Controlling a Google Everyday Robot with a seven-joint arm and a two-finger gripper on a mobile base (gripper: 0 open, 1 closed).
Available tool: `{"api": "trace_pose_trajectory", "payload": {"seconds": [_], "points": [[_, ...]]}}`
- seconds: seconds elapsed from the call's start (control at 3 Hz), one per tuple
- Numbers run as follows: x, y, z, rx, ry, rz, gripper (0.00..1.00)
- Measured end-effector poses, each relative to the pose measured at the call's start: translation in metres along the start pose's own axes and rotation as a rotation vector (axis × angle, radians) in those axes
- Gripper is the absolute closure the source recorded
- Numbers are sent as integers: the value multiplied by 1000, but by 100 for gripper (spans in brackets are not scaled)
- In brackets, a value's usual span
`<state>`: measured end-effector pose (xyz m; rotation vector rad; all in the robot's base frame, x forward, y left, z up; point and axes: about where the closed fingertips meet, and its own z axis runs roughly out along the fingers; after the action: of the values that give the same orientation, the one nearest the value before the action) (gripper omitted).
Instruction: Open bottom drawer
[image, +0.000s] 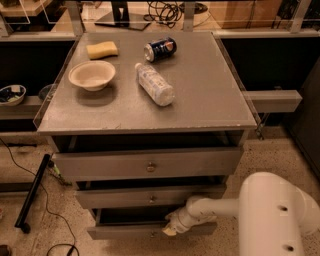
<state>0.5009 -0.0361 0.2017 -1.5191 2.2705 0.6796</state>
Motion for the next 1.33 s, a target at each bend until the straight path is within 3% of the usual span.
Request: {"api": "trace_pose_trajectory", "payload": {"seconds": [1.33], "points": [[12, 12, -6, -21, 7, 19, 100]]}}
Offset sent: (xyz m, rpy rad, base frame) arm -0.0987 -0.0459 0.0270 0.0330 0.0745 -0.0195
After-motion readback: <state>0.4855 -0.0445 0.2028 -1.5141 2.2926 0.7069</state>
